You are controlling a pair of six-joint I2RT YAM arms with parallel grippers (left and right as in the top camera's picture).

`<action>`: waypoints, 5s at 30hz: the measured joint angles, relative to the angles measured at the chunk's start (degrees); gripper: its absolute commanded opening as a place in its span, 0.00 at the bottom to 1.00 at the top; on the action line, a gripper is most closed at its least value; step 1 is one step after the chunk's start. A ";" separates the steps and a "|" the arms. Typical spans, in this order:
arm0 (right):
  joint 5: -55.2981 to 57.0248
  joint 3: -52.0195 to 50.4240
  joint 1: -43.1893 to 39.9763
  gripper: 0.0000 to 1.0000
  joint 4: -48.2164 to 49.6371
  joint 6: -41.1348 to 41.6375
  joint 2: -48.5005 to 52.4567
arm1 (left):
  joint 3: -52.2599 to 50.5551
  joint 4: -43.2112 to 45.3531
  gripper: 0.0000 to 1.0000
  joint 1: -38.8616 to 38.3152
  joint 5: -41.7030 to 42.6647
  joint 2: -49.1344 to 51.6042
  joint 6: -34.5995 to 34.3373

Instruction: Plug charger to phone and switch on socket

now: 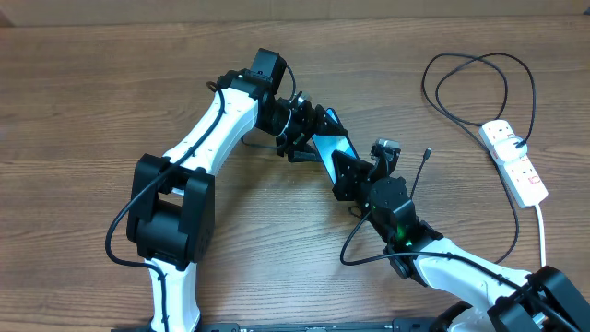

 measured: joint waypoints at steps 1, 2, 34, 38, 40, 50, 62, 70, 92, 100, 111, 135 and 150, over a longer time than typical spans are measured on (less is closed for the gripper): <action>0.00 0.00 0.00 0.04 -0.02 0.15 0.00 | 0.00 0.00 0.53 0.00 0.00 0.00 0.02; 0.00 0.00 0.00 0.04 0.00 0.28 0.00 | 0.00 0.00 0.54 0.00 0.00 0.00 0.02; -37.18 0.15 -3.15 0.04 -0.04 32.59 0.17 | 6.86 -30.12 1.00 24.17 -2.75 -6.47 30.10; -42.53 0.15 -3.15 0.04 -0.04 38.56 0.17 | 6.86 -31.36 1.00 26.58 -11.89 -15.28 31.65; -44.15 0.15 -3.15 0.04 -0.04 43.23 0.17 | 6.86 -31.36 1.00 27.04 -15.26 -19.56 32.06; -51.28 0.15 -3.15 0.04 0.20 73.16 0.17 | 7.15 -32.06 1.00 26.93 -21.35 -41.22 32.63; -53.20 0.15 -3.15 0.04 6.60 75.36 0.20 | 7.15 -41.27 1.00 25.99 -24.76 -46.27 27.69; -53.59 0.15 -3.15 0.04 6.62 75.36 0.20 | -5.18 -37.59 1.00 22.67 -24.72 -49.33 17.07; -51.15 0.15 -3.13 0.04 4.92 75.36 0.22 | -44.02 3.61 0.84 10.05 -15.56 -53.07 -21.92; -49.13 0.15 -1.03 0.04 4.96 75.36 0.22 | -44.06 8.68 0.83 5.42 -17.99 -53.07 -32.26; -47.32 0.15 -0.02 0.04 8.04 75.36 0.22 | -44.06 9.99 0.52 3.37 -21.18 -50.93 -39.85; -44.54 0.15 -0.11 0.04 8.59 75.36 0.20 | -44.52 17.42 0.22 1.03 -26.60 -50.14 -45.66; -42.45 0.20 -0.44 0.04 9.05 75.38 0.20 | -44.83 19.15 0.04 1.03 -27.15 -50.14 -46.05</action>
